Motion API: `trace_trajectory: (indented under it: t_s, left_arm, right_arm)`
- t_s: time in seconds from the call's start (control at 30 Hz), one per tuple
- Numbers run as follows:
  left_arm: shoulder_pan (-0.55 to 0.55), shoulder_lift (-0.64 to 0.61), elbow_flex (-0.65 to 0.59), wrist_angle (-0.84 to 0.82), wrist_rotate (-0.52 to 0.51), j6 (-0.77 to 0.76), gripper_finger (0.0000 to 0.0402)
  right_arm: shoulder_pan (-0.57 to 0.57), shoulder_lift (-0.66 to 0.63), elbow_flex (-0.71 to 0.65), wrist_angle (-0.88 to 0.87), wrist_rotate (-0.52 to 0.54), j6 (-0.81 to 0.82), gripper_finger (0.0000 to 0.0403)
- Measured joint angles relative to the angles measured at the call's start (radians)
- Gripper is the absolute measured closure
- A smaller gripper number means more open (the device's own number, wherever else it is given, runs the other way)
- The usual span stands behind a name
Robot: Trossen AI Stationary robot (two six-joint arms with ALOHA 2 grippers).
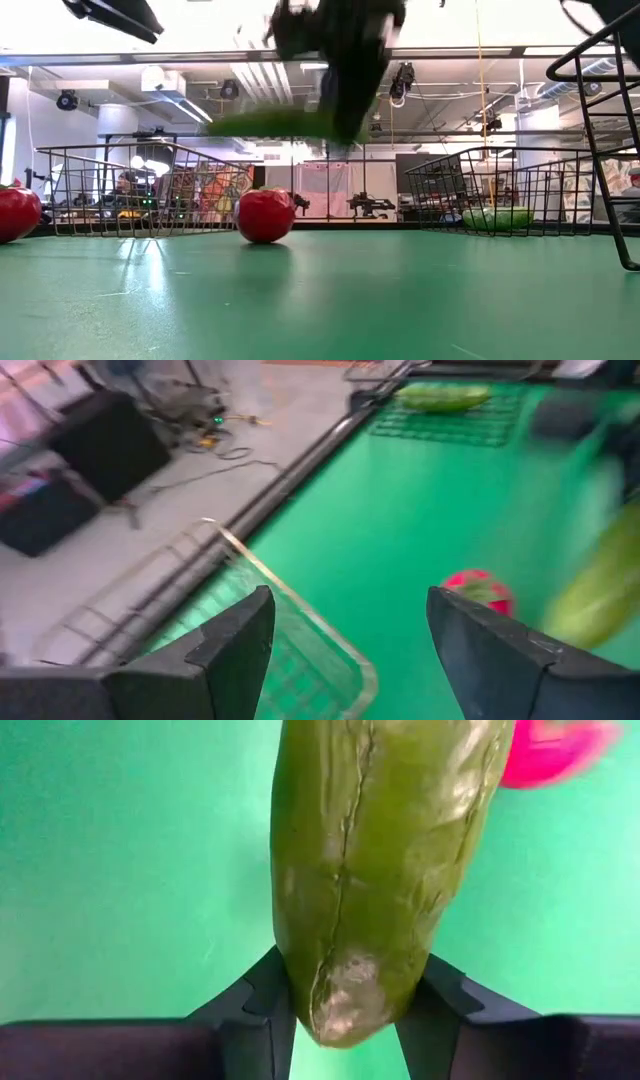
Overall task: Sort produce into baskets
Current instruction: Put the cucumber into the top right wire basket
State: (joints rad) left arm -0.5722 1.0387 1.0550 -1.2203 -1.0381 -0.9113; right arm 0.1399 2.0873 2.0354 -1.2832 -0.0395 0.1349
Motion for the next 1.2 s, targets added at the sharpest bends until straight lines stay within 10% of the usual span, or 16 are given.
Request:
trace_trajectory:
  t_s: [0.5,0.87,1.2]
  left_arm:
    - [0.211,-0.030,-0.003,0.016,0.013,0.350,0.0157]
    - [0.209,-0.047,-0.024,0.034,0.220,0.219,0.0157]
    - [0.209,-0.044,-0.063,0.101,0.325,0.218,0.0157]
  right_arm:
    - [-0.209,-0.680,-0.303,-0.160,0.650,0.498,0.0275]
    - [-0.707,-0.882,-0.897,0.016,0.332,0.660,0.0273]
    - [-0.854,-0.777,-1.100,0.192,0.167,0.572,0.0259]
